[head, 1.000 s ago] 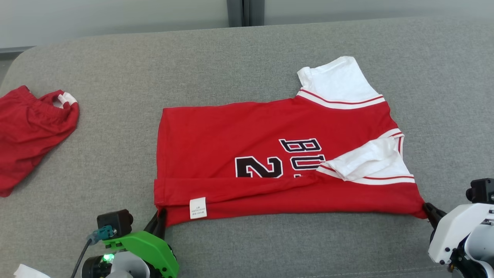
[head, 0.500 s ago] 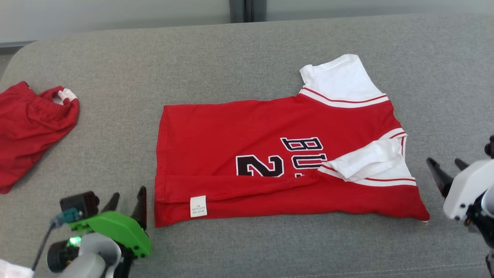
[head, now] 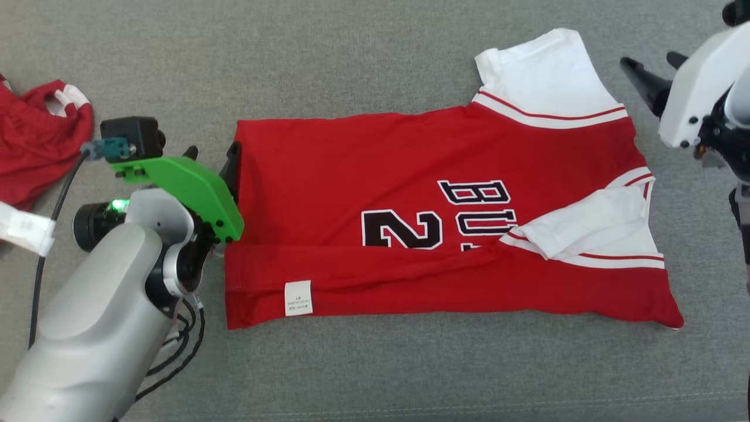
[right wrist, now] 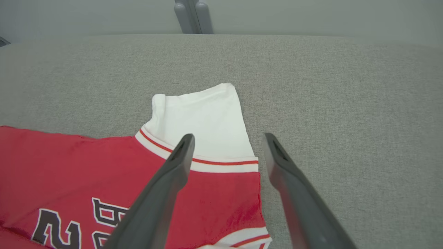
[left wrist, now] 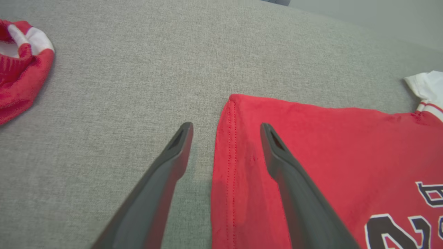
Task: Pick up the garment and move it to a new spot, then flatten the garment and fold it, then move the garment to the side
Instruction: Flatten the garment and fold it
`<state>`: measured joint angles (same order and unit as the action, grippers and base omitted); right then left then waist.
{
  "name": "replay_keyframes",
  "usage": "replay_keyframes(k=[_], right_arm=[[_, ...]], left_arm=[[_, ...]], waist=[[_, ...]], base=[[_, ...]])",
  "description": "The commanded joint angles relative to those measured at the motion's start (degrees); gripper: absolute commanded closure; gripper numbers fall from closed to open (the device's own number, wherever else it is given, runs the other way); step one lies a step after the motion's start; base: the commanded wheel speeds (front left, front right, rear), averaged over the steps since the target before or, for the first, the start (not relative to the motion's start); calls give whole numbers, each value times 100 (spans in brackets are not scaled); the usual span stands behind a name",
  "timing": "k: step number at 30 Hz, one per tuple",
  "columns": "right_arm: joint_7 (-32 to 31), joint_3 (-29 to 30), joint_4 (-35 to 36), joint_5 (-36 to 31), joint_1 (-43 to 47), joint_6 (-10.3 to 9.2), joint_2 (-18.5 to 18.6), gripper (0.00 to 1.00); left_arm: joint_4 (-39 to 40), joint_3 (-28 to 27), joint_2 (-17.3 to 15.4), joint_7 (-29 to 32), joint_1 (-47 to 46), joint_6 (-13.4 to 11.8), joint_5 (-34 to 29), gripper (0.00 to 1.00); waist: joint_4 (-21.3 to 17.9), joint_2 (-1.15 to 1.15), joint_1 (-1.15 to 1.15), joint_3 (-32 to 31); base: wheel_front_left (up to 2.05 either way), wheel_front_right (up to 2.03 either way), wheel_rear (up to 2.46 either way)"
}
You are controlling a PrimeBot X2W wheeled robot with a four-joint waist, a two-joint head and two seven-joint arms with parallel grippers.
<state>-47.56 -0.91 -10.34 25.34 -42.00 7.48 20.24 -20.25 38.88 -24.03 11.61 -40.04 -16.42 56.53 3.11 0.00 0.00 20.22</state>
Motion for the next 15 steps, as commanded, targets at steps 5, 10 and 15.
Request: replay_keyframes(k=[5,10,15], right_arm=[[159,-498,-632,-52,-818,3,184,0],[355,-823,-1029,-39,-1242,3,299,0],[527,-1051,-1285,60,-1388,2,373,0]], left_arm=[[-535,186,224,130,-648,175,-198,0],[-952,388,351,200,-1030,310,-402,0],[-1295,530,463,212,-1164,391,-521,0]], waist=[[55,0,0,623],[80,0,0,791],[82,0,0,826]], base=[[0,0,0],[0,0,0],[0,0,0]])
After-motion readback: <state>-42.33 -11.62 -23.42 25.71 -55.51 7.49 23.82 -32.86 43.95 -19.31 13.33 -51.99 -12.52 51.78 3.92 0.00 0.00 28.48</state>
